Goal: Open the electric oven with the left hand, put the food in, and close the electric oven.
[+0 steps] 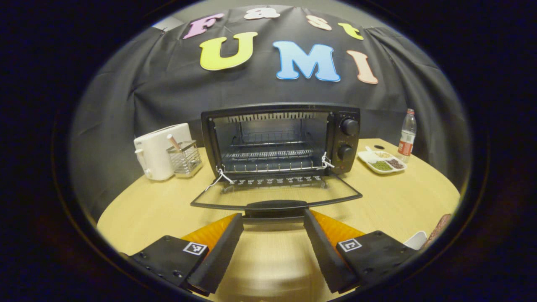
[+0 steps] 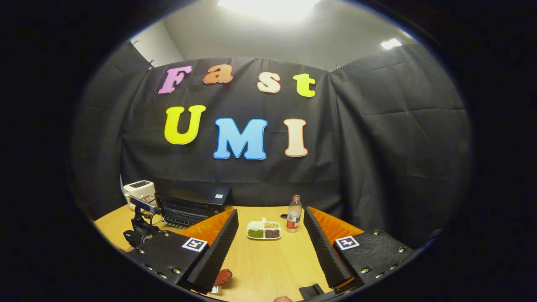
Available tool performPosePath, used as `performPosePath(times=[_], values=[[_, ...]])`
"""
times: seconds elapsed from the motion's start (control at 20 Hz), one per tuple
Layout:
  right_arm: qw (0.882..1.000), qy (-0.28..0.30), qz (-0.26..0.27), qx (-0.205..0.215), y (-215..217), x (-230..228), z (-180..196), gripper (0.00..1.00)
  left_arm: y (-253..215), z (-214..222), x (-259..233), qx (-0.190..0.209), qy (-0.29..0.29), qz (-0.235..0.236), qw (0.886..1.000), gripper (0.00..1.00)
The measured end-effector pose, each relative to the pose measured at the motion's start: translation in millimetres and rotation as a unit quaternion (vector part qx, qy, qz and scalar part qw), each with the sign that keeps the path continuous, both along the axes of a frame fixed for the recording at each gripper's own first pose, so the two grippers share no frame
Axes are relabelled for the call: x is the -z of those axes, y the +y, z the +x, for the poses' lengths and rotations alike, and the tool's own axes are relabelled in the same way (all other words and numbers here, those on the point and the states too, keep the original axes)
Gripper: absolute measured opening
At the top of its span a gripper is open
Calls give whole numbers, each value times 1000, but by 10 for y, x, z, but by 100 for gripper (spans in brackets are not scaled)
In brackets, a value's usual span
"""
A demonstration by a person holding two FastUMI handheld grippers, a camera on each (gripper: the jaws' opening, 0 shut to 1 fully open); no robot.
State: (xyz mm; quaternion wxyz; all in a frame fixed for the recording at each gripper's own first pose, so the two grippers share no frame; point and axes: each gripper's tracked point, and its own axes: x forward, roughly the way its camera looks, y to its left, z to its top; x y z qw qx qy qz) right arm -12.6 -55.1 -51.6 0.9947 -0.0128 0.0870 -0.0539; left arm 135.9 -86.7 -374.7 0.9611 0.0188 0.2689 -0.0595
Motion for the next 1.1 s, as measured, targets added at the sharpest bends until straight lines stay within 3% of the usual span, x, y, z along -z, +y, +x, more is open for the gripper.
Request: performPosePath(times=[0.25, 0.65, 0.9, 1.1], values=[[999, 9, 14, -39, 36, 124, 81, 95, 92, -255, -385, -28, -25, -10, 999, 100], [989, 61, 100, -91, 213, 581, 310, 96, 252, -573, -1795, -43, -140, -24, 989, 96], [970, 126, 173, -117, 365, 983, 389, 98, 341, -812, -2469, -50, -190, -35, 980, 100], [944, 192, 230, -135, 540, 1354, 379, 98, 348, -976, -2822, -47, -213, -43, 975, 97]])
